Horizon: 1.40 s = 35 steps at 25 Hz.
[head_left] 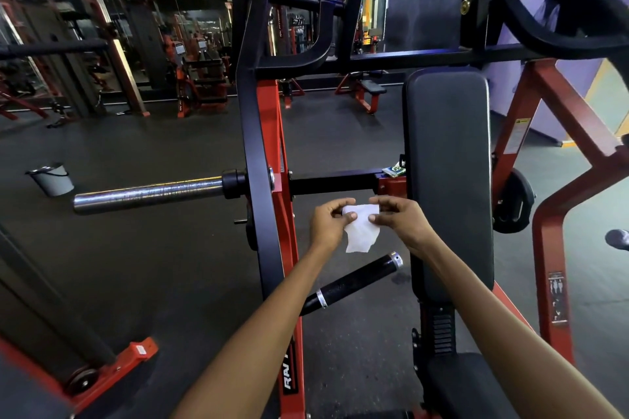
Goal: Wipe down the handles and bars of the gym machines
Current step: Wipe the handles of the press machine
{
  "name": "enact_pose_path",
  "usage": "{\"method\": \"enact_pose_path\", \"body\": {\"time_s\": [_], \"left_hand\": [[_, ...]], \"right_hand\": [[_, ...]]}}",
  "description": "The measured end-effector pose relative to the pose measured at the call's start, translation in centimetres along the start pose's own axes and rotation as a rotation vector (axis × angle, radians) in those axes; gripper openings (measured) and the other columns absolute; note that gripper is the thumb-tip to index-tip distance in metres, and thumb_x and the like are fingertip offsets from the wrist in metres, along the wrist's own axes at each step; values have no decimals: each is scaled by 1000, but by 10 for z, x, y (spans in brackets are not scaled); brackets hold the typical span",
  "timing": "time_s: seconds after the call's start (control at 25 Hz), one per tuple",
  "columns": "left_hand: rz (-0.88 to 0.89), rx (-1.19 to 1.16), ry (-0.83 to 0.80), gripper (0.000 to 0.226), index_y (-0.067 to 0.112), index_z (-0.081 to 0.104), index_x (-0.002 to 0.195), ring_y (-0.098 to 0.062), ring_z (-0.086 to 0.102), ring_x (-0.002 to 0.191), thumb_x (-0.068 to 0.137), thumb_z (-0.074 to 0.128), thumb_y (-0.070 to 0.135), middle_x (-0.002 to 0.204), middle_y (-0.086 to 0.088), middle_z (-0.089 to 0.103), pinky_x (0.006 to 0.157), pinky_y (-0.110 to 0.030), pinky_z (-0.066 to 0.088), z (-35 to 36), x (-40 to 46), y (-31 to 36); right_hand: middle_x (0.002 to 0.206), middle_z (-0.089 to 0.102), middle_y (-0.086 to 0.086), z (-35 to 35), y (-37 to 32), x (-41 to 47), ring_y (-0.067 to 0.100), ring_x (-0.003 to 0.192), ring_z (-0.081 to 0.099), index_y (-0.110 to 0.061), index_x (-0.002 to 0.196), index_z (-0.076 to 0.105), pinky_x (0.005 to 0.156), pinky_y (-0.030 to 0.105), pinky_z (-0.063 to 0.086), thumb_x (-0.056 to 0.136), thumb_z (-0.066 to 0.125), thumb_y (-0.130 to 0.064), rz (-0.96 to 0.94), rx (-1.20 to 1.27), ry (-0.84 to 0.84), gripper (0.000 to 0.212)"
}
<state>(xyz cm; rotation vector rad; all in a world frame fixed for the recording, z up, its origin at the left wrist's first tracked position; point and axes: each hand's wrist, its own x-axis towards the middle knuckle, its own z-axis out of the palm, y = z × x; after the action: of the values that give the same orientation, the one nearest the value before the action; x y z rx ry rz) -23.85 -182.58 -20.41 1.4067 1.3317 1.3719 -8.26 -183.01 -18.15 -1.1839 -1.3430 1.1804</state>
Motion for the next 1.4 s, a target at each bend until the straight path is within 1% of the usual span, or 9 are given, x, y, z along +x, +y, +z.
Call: {"method": "enact_pose_path", "body": {"time_s": [0.28,0.44,0.56,0.68,0.84,1.04,1.16,1.24,1.4], "left_hand": [[39,187,28,14,7,72,98,-10,56,87,85,71,11,97,-1,61,67,-3,38,-1,-3,7],[-268,43,-229,27,9,63,115,-11,60,81,90,66,19,92,1,64,65,-20,47,-4,-9,14],[-338,-107,-188,24,7,60,115,-6,62,66,91,62,6,86,1,64,54,-20,51,-3,-11,7],[-352,-171,-155,16,8,59,101,0,60,50,91,58,-5,82,-3,62,45,-14,47,-4,-11,7],[-446,-348,-133,34,4,58,80,-5,63,49,91,35,-18,70,-9,63,57,-16,54,-7,-7,8],[-475,-357,-102,8,0,62,94,-10,60,68,93,55,-2,81,-5,62,59,-17,53,-12,-9,1],[-306,-229,-87,47,-5,53,122,-10,57,79,79,65,-18,96,-7,58,63,-14,52,-15,-13,-11],[-227,-212,-117,52,-3,51,125,-10,58,81,78,66,-18,105,-11,58,64,-13,52,-18,-15,-13],[-114,154,7,49,9,49,131,-16,54,109,87,70,16,131,-6,52,90,-24,46,-35,-25,-38]], "right_hand": [[80,64,-1,-1,0,-1,8,70,57,-10,90,67,61,13,43,88,58,-7,-79,-336,63,9],[88,64,8,-2,-1,0,17,76,61,-11,93,58,64,29,52,94,52,-9,-10,-151,9,6],[98,67,10,1,-1,-5,24,81,68,-9,105,55,63,35,57,92,58,-10,154,103,-86,14],[96,67,12,4,4,-9,22,76,69,-4,107,55,61,30,57,88,55,8,189,225,-127,23],[82,60,17,8,7,-7,18,67,66,4,81,58,66,19,57,86,43,19,170,276,-42,22],[91,63,21,15,7,-3,26,80,64,6,80,62,80,29,53,84,42,11,247,284,6,21],[96,62,13,17,17,-2,24,86,64,-3,102,57,84,40,52,92,54,-9,256,332,-116,12],[98,63,13,19,24,0,21,83,65,-1,110,56,74,34,57,87,65,-12,281,204,-189,27],[87,61,20,27,37,-2,25,72,63,8,96,59,58,25,57,88,55,3,293,195,10,10]]}}
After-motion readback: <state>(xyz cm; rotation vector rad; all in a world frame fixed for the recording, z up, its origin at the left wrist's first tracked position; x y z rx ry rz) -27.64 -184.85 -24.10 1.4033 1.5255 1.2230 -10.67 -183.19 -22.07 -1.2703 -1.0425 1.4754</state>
